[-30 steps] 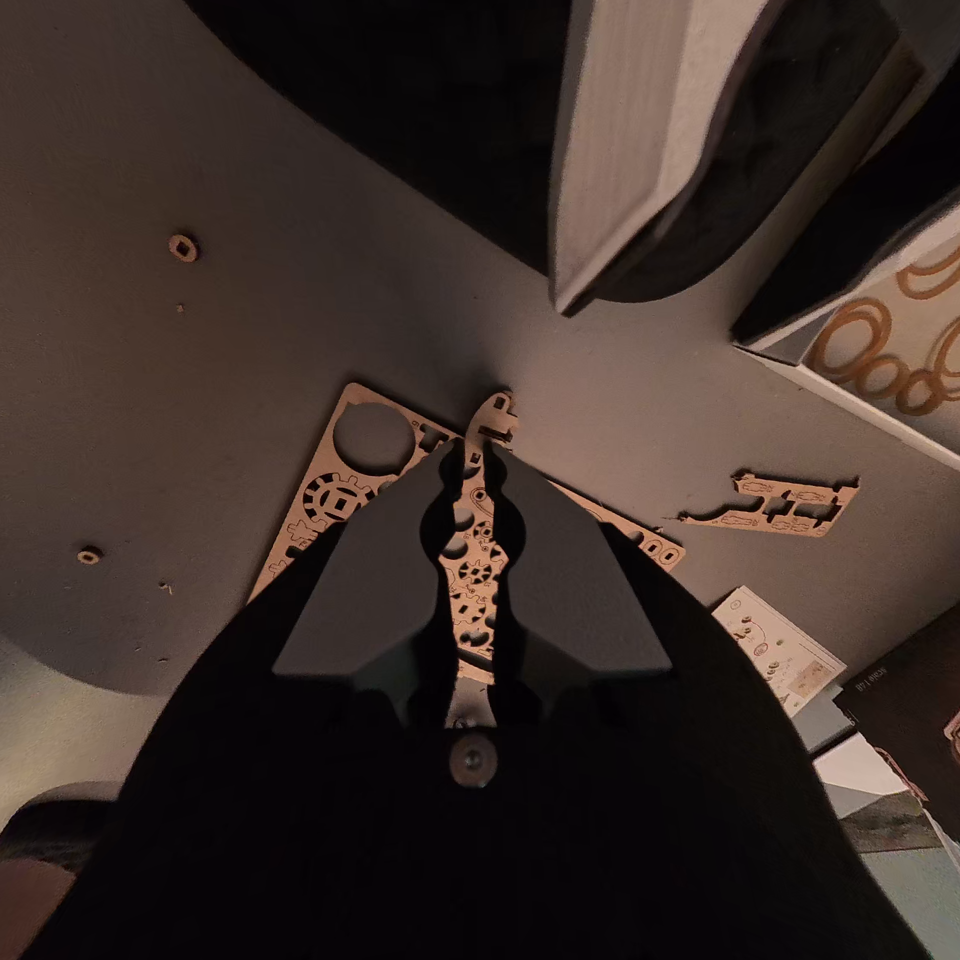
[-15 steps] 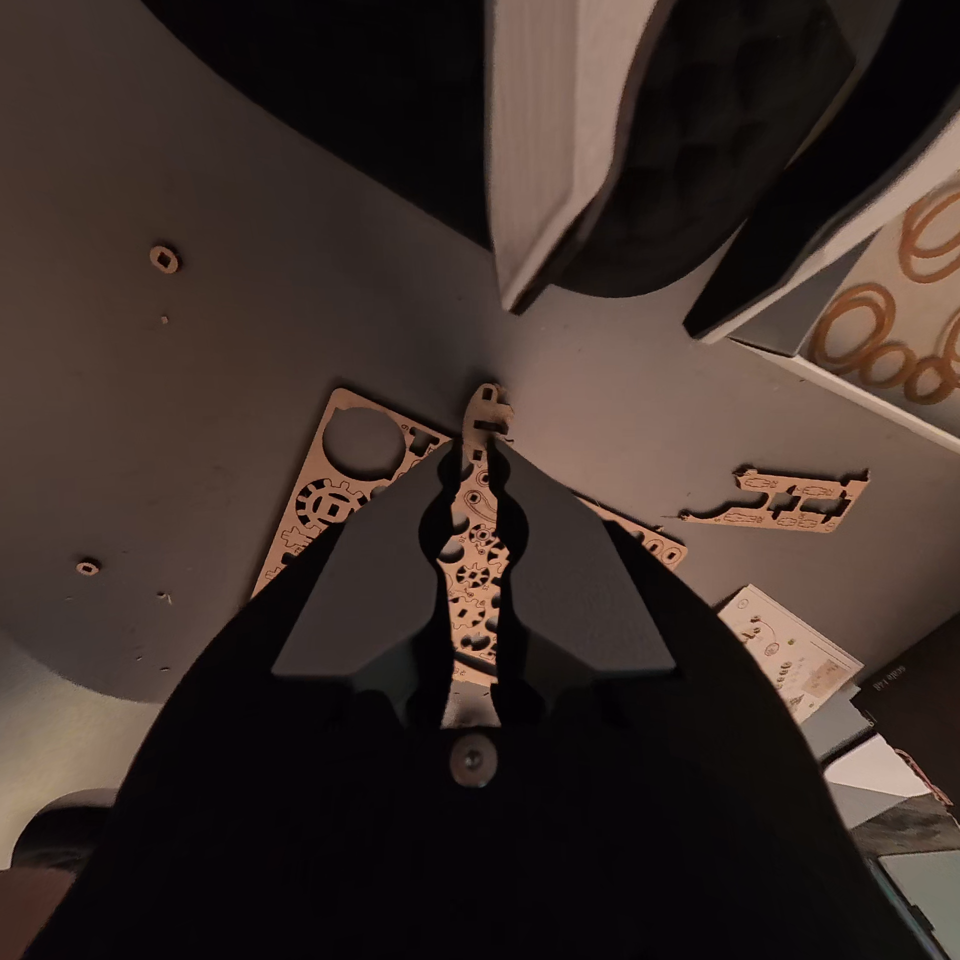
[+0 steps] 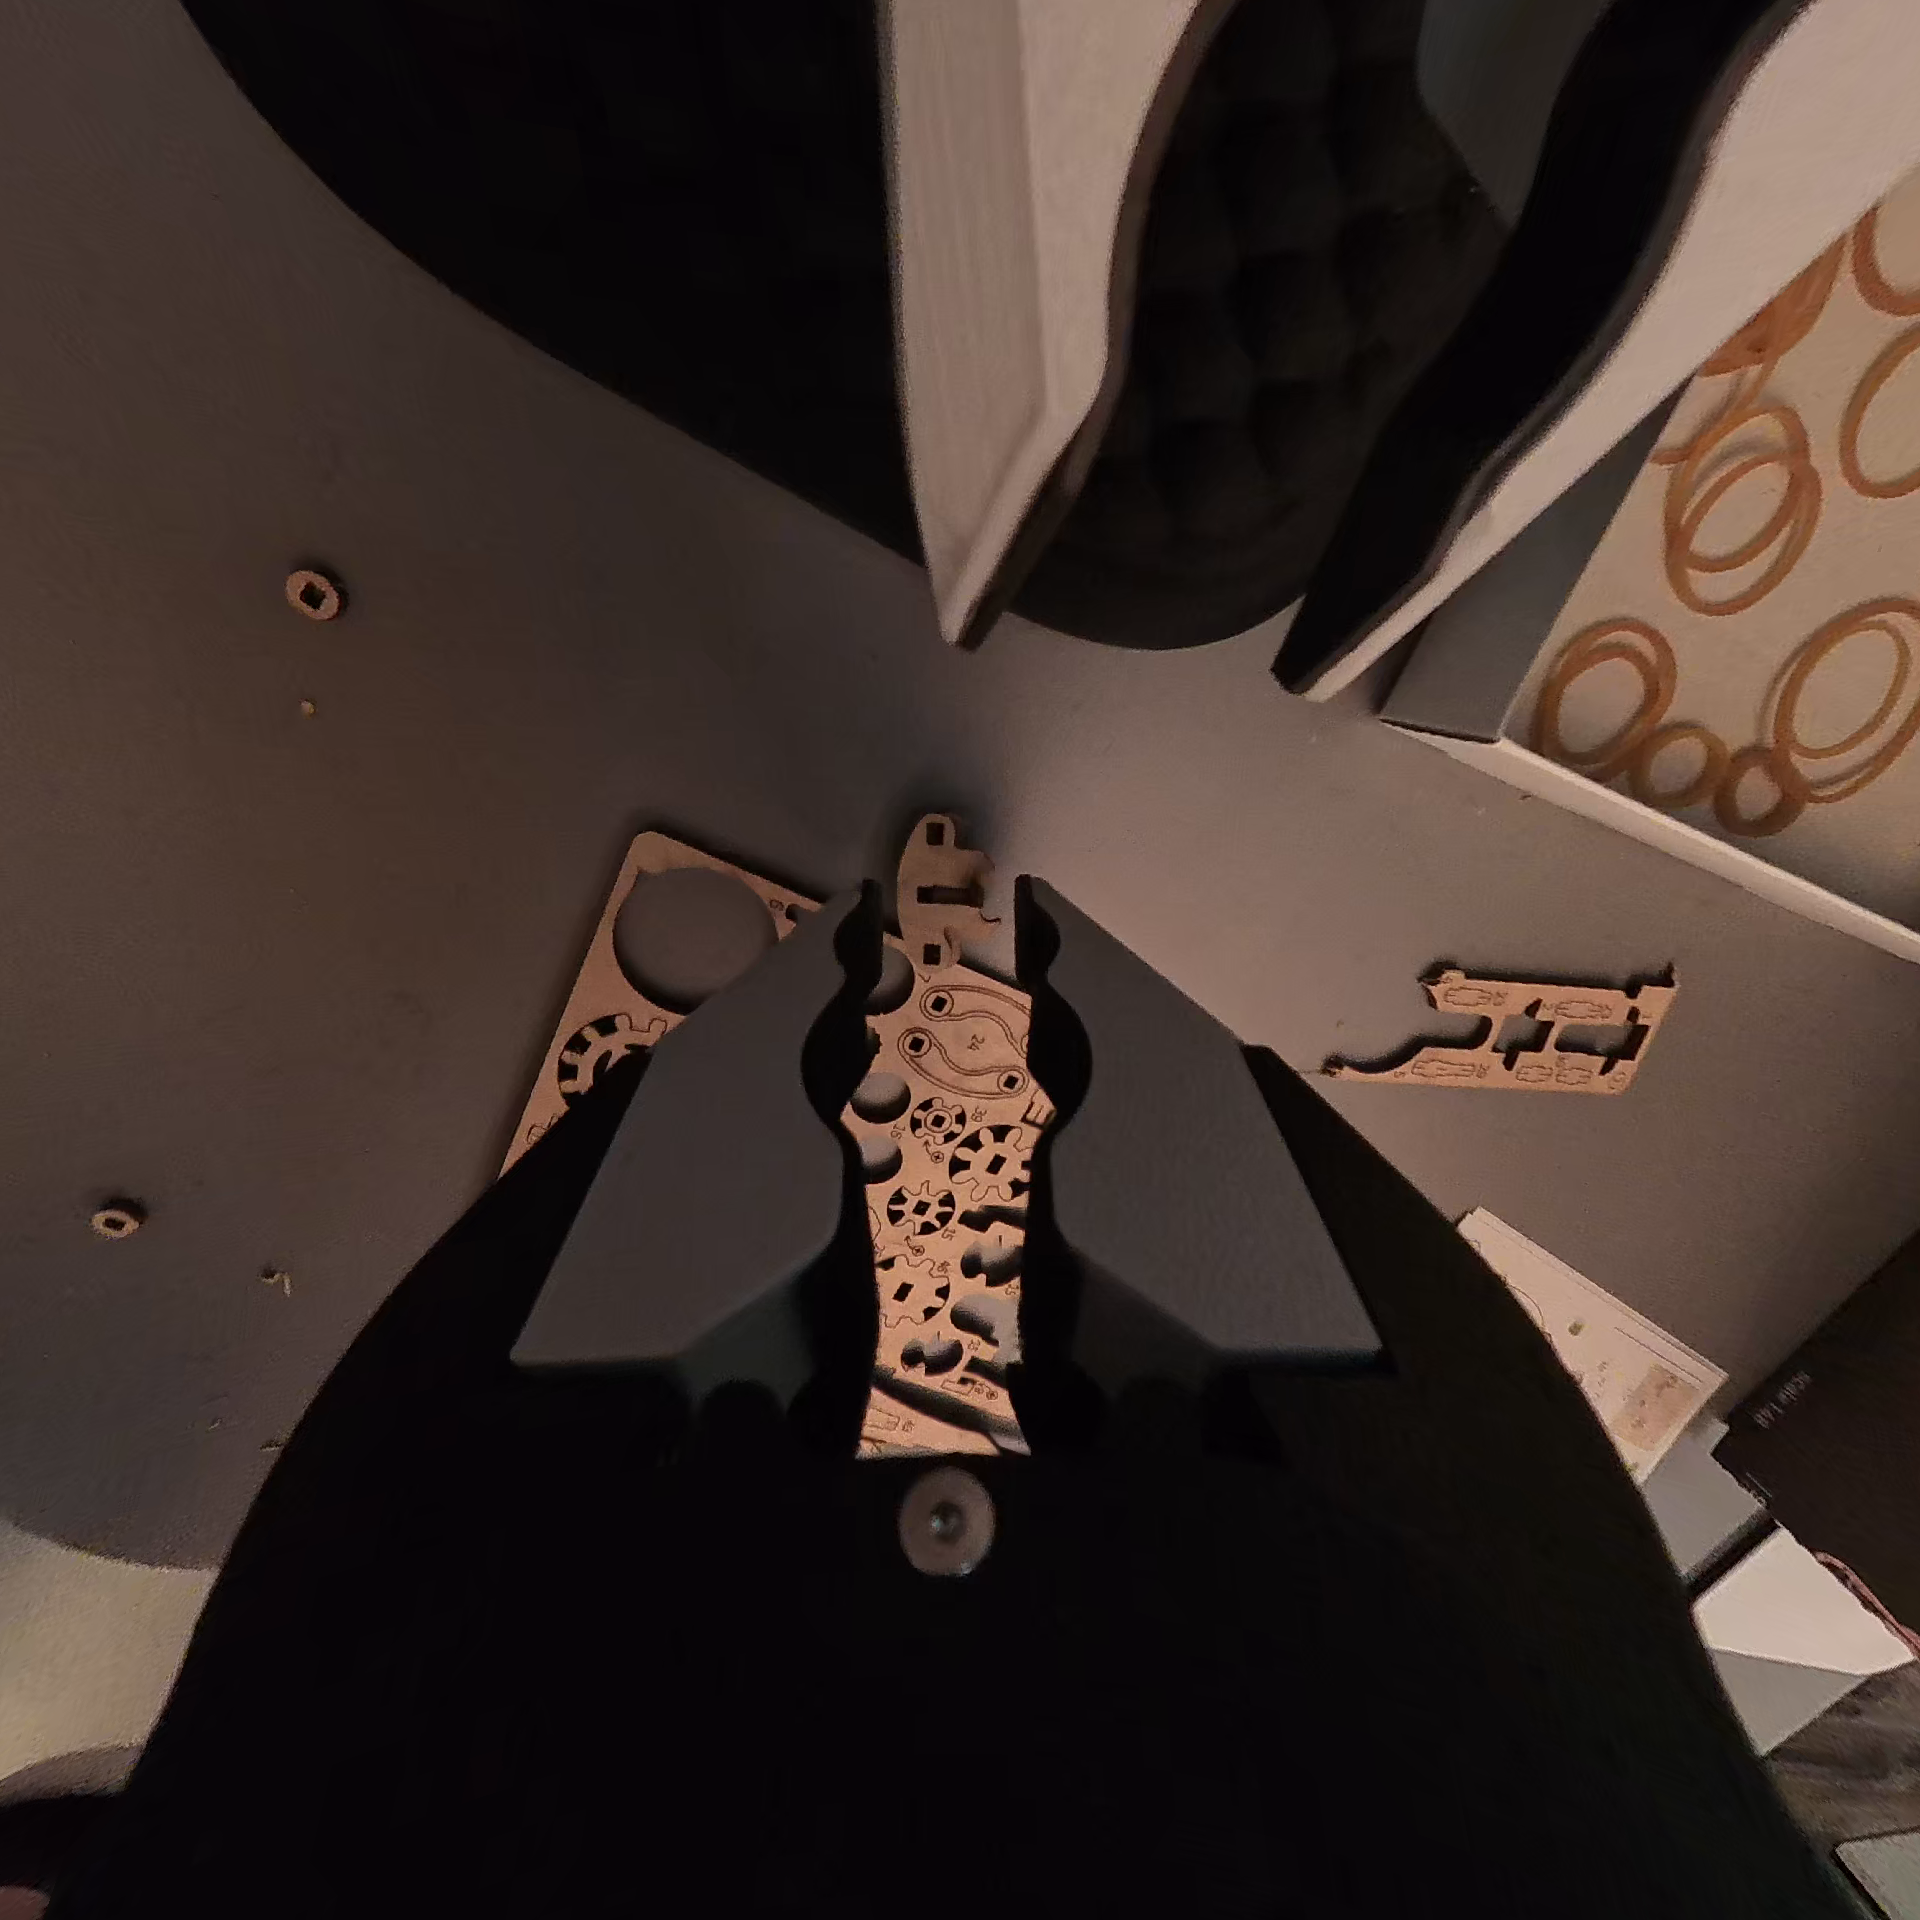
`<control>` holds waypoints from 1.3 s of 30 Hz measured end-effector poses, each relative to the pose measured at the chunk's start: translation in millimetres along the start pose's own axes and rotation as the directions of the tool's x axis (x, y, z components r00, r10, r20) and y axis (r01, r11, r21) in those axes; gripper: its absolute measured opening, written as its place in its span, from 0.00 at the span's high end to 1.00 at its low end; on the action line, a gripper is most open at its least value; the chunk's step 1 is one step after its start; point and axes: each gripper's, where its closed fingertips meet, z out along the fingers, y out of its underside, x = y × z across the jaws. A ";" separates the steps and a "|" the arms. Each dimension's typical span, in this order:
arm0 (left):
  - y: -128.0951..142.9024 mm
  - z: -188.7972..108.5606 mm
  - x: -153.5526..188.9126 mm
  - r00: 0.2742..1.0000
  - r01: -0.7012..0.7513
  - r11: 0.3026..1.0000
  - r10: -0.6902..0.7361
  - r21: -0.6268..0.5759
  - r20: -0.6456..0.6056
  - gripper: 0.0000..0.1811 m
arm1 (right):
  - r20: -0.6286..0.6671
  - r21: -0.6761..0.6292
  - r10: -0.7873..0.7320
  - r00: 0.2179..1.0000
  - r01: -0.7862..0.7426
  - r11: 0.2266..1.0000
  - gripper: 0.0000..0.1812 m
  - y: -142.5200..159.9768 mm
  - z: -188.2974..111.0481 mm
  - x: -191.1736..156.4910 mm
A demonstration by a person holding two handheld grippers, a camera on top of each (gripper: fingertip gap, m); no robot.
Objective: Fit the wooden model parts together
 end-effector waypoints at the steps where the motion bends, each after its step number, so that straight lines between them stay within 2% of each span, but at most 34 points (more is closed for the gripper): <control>1: 0.4 0.2 0.1 1.000 0.001 1.000 -0.001 -0.001 -0.001 0.80 | 0.008 -0.002 0.001 1.000 -0.001 1.000 0.87 0.3 1.3 -0.7; 11: 1.7 1.2 0.1 1.000 0.005 1.000 -0.005 -0.007 -0.006 0.80 | 0.023 -0.013 -0.003 1.000 0.003 1.000 0.91 3.6 6.9 -0.8; 21: 3.3 1.9 1.3 1.000 0.007 1.000 -0.008 -0.013 -0.012 0.80 | 0.004 0.002 0.012 1.000 -0.012 1.000 0.91 3.6 7.1 -1.0; 28: -0.2 -2.1 -2.3 0.999 0.033 0.999 -0.033 0.015 -0.012 0.80 | -0.014 0.137 0.081 0.997 -0.079 0.988 0.86 -0.1 -2.3 -1.1; 31: -2.7 -5.3 -4.7 0.999 0.041 0.999 -0.041 0.034 -0.002 0.80 | -0.005 0.286 0.174 0.985 -0.165 0.944 0.86 3.9 -22.0 0.6; 34: -5.3 -8.1 -8.2 0.999 0.047 0.998 -0.047 0.049 0.010 0.80 | 0.051 0.407 0.365 0.930 -0.353 0.843 0.84 15.8 -42.1 8.4; 37: -8.4 -12.8 -12.8 0.998 0.050 0.997 -0.052 0.067 0.033 0.80 | 0.198 0.399 0.518 0.832 -0.551 0.733 0.80 3.9 -52.9 -0.5; 39: -12.0 -18.3 -17.3 0.997 0.058 0.994 -0.062 0.091 0.053 0.80 | 0.265 0.363 0.538 0.800 -0.600 0.713 0.81 -22.9 -62.8 -15.1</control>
